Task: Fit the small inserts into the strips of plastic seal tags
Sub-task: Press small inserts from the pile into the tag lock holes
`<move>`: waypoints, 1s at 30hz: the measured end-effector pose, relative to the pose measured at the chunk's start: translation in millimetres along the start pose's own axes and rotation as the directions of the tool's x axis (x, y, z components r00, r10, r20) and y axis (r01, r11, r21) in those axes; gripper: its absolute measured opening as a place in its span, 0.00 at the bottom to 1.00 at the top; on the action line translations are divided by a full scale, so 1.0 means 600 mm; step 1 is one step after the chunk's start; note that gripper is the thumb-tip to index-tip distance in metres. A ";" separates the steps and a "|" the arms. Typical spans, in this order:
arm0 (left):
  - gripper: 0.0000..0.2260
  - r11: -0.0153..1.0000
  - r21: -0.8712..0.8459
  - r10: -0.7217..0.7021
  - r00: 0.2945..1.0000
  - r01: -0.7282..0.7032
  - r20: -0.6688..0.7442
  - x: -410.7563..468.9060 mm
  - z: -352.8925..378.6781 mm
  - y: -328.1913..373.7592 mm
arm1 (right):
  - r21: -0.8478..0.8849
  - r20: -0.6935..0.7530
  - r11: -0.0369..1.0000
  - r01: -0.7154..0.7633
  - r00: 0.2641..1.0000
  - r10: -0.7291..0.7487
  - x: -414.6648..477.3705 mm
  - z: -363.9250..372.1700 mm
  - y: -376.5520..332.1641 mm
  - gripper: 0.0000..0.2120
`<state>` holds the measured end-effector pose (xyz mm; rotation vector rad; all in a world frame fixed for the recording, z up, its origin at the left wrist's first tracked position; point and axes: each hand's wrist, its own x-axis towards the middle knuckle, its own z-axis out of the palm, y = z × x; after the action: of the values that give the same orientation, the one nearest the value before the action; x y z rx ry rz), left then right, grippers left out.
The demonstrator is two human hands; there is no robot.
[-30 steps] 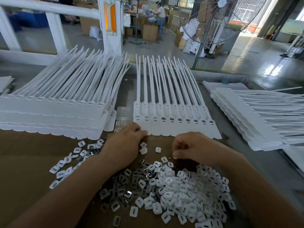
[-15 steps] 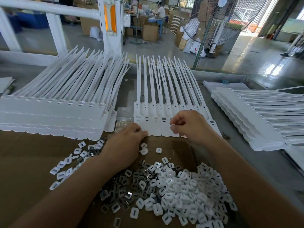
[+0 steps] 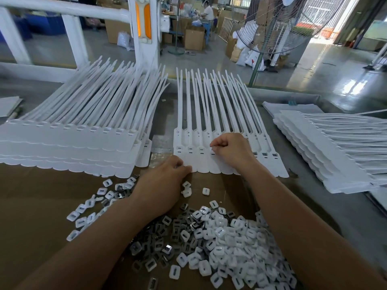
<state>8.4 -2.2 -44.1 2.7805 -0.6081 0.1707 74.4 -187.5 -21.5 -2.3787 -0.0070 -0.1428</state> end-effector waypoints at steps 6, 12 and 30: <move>0.22 1.000 0.015 -0.005 1.000 0.005 0.016 -0.001 0.000 -0.001 | -0.020 0.003 1.000 -0.007 1.000 0.007 0.001 0.006 0.004 0.04; 0.21 1.000 0.010 -0.007 1.000 0.007 0.013 0.001 0.000 -0.001 | -0.088 0.004 0.996 -0.023 1.000 0.024 0.008 0.006 0.004 0.07; 0.22 1.000 0.016 -0.001 1.000 0.001 -0.002 -0.002 0.005 -0.004 | -0.050 -0.004 0.998 -0.034 0.999 0.033 0.013 0.005 0.003 0.07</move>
<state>8.5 -0.6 -47.9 2.7959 -0.6078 0.1787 82.4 -187.2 -23.9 -2.4270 0.0383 -0.1320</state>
